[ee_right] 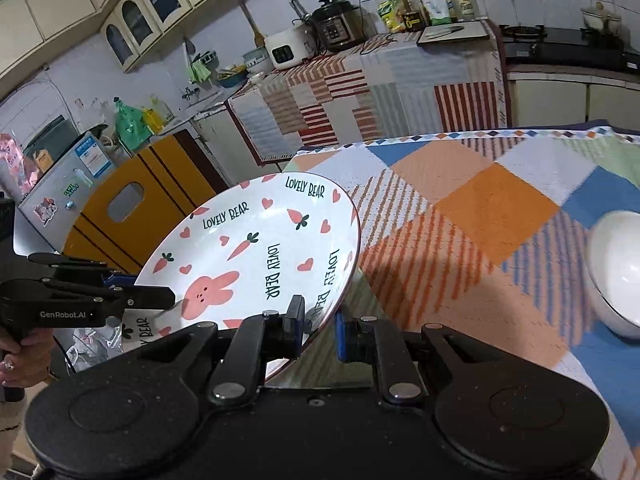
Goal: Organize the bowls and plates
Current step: 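Lift the bunny plate with both grippers and carry it over the egg plate, then lower the bunny plate onto the teal egg plate with both grippers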
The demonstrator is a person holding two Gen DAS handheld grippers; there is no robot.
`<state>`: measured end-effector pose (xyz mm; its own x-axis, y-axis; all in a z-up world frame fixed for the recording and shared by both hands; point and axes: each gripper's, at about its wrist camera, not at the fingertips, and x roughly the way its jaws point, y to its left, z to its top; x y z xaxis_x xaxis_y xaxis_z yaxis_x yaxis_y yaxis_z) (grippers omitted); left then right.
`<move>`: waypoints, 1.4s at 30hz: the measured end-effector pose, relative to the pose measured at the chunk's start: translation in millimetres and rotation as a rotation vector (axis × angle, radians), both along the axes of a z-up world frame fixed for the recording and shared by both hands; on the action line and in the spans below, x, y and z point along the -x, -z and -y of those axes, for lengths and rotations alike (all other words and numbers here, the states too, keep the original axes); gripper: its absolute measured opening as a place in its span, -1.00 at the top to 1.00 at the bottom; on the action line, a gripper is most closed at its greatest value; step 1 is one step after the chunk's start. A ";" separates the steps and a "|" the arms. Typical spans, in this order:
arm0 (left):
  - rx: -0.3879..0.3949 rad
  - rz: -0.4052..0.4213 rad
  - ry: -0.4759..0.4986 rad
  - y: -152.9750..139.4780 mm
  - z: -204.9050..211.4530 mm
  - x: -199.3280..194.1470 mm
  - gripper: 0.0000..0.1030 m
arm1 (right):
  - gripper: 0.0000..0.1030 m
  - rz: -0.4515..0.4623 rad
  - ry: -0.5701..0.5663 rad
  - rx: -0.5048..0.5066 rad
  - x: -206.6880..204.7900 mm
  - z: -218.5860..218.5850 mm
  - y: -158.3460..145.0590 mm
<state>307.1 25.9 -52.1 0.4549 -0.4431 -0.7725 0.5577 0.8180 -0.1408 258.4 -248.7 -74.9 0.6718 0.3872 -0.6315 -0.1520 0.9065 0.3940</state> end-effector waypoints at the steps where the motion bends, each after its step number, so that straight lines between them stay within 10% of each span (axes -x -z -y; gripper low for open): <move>1: 0.003 0.005 0.008 -1.4 2.2 7.2 0.49 | 0.63 0.002 0.004 0.000 6.5 2.2 -1.6; 18: 0.032 -0.121 0.094 34.0 37.1 75.1 0.49 | 0.63 -0.050 0.095 0.029 111.5 29.9 16.3; 42: -0.050 -0.276 0.142 64.8 58.5 59.3 0.48 | 0.62 -0.201 0.130 -0.004 127.0 37.4 61.1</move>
